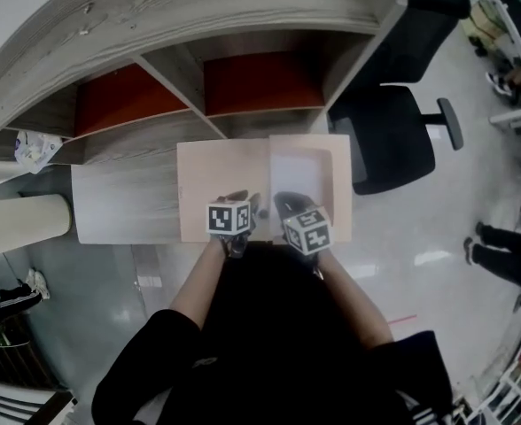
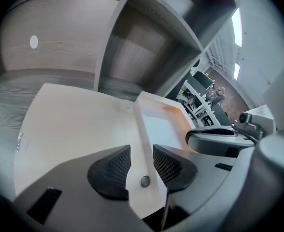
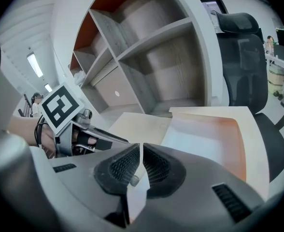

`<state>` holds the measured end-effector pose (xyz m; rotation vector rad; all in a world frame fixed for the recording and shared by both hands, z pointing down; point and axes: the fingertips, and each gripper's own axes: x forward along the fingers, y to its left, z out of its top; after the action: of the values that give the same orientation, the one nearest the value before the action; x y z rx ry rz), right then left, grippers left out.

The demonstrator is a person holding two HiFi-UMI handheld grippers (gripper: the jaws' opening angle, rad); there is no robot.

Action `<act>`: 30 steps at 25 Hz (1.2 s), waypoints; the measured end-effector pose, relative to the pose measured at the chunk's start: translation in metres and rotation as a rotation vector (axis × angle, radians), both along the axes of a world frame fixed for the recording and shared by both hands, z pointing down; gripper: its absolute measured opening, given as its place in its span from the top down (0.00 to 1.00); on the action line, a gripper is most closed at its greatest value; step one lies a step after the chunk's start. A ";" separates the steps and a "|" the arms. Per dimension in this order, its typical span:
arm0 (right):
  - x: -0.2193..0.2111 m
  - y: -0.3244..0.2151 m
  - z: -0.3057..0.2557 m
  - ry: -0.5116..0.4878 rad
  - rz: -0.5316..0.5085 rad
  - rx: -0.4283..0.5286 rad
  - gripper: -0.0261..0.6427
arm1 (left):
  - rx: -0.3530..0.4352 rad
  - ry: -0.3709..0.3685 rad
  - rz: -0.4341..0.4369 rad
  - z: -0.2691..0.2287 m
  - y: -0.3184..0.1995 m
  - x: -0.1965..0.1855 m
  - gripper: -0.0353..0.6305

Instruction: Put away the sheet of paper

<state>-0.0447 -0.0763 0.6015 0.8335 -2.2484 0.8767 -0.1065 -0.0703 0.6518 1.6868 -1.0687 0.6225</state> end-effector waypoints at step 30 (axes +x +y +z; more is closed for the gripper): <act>-0.081 0.049 -0.037 0.093 0.010 0.160 0.93 | 0.259 0.021 0.047 -0.054 0.050 -0.086 0.88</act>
<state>-0.1253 -0.0272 0.5642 0.9377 -2.2562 0.6547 -0.1925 -0.0202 0.5983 1.9424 -1.1350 0.5113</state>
